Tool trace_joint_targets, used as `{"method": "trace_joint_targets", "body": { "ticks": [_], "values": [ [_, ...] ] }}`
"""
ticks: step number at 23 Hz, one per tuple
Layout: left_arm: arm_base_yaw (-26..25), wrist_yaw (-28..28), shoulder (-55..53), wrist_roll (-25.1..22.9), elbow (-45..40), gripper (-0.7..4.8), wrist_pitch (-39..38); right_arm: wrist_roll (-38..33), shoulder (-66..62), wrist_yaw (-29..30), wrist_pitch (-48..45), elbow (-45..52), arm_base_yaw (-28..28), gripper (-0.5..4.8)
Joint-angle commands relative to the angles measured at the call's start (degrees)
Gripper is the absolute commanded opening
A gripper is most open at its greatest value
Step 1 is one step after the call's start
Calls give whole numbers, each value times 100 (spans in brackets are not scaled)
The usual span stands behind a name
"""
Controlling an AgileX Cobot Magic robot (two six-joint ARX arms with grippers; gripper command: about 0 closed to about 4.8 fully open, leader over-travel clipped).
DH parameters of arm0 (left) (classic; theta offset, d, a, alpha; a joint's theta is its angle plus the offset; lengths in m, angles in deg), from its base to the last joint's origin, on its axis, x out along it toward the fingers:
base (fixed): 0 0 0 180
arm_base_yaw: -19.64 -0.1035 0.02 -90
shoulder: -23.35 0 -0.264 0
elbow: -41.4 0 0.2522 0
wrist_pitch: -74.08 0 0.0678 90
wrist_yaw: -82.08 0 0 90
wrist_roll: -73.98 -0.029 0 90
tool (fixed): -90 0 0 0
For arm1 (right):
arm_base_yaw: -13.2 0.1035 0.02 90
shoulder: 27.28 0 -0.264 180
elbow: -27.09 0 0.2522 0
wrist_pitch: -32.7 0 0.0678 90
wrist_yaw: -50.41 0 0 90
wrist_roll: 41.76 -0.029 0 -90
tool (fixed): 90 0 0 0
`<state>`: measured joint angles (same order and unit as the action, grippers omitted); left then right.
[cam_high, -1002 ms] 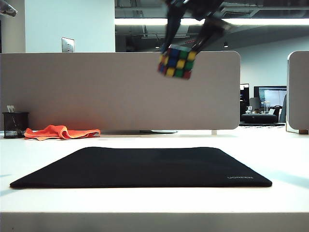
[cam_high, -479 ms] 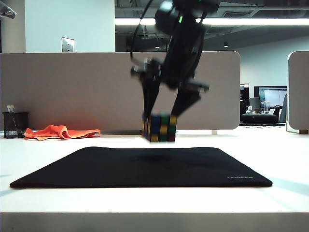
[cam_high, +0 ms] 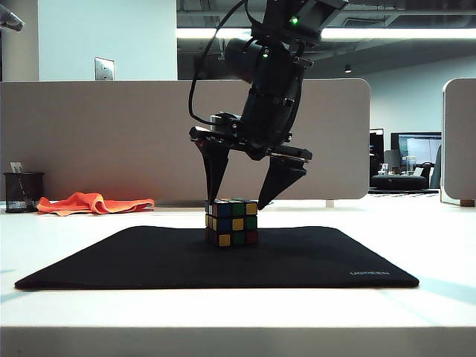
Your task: Pick up the cube on the right side of the mouse pad, then place it in the center of the mouse pad.
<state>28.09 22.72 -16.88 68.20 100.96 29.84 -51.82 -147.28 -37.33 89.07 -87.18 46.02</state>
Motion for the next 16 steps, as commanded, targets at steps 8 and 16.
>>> {"method": "trace_joint_targets", "body": {
  "ticks": [8,16],
  "values": [
    [-11,2,17,-24,26,105,92,446,2048,-964,555,-57,-313,159],
    [-13,-1102,20,-22,26,-6,101,713,3480,-1567,992,-9,-907,-6]
  ]
}}
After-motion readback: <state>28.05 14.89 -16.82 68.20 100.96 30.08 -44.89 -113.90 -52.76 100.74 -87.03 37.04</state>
